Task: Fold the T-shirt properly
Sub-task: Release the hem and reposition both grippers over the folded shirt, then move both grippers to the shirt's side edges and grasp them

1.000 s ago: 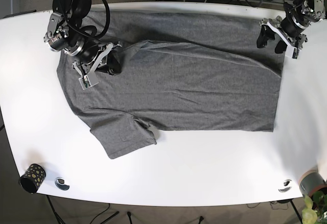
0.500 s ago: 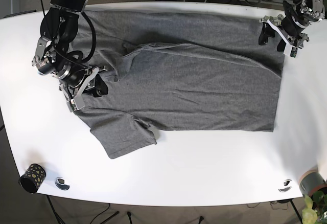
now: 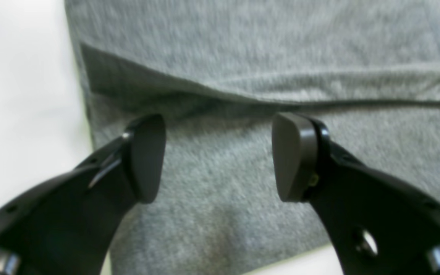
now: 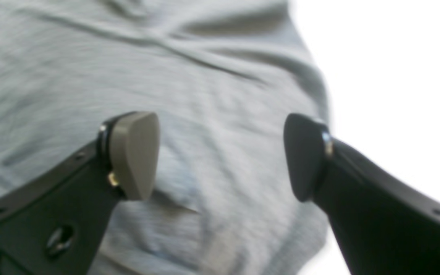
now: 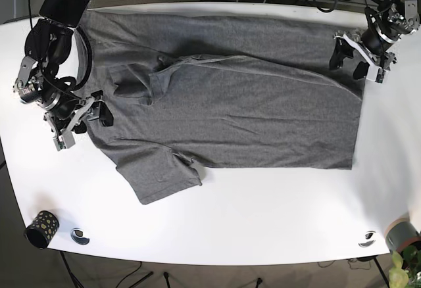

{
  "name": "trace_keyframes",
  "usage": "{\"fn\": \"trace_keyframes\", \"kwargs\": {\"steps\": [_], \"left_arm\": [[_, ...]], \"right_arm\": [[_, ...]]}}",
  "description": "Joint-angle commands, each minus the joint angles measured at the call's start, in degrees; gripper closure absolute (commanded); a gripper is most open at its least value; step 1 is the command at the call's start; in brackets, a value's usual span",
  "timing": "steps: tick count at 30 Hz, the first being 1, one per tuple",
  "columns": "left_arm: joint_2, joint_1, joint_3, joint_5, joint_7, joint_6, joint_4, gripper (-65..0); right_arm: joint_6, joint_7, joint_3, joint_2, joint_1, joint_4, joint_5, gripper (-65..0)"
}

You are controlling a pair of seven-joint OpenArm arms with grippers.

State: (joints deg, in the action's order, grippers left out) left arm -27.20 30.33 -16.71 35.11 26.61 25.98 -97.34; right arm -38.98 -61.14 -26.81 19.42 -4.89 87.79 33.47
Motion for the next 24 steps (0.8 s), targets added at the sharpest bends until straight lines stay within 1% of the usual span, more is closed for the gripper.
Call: {"fn": "trace_keyframes", "kwargs": {"steps": [1, 4, 7, 9, 13, 16, 20, 24], "left_arm": [[-0.80, 0.22, 1.46, 0.54, -0.81, 0.26, -0.73, -39.7], [-0.89, 0.57, 2.07, 0.62, -0.81, 0.26, -1.25, -39.7], [-0.89, 1.37, 1.81, 0.71, -0.98, 0.26, -1.08, -39.7], [-0.80, 1.81, 0.75, 0.71, -1.07, 0.26, -1.17, -39.7], [1.40, 1.98, -1.27, 0.62, -1.07, 0.26, -1.43, -39.7], [2.10, 1.63, -2.50, 0.45, -0.90, 0.26, -1.08, -39.7], [2.28, 1.81, -1.71, 0.45, -0.90, 0.26, -1.08, -39.7], [2.28, 2.07, -0.48, 0.45, -0.90, 0.18, 0.24, -39.7]], "right_arm": [[-0.10, 1.14, -0.40, 2.60, -1.14, -0.45, 1.38, -48.8], [-0.18, 0.62, -0.58, 3.31, 0.18, 1.75, 2.53, -48.8], [0.26, 0.53, -0.75, 3.31, 3.87, 7.20, 2.53, -48.8], [0.34, 0.53, -2.16, 2.95, 5.81, 10.01, 2.53, -48.8], [0.34, 0.53, -3.04, 2.51, 7.30, 10.19, 2.53, -49.0], [0.34, 0.44, -3.04, 1.46, 7.48, 10.37, 2.53, -49.0], [0.34, 0.44, -3.04, 1.11, 9.94, 12.91, 2.61, -48.8], [0.34, 0.44, -2.86, 0.93, 10.47, 13.18, 2.61, -48.8]]}}
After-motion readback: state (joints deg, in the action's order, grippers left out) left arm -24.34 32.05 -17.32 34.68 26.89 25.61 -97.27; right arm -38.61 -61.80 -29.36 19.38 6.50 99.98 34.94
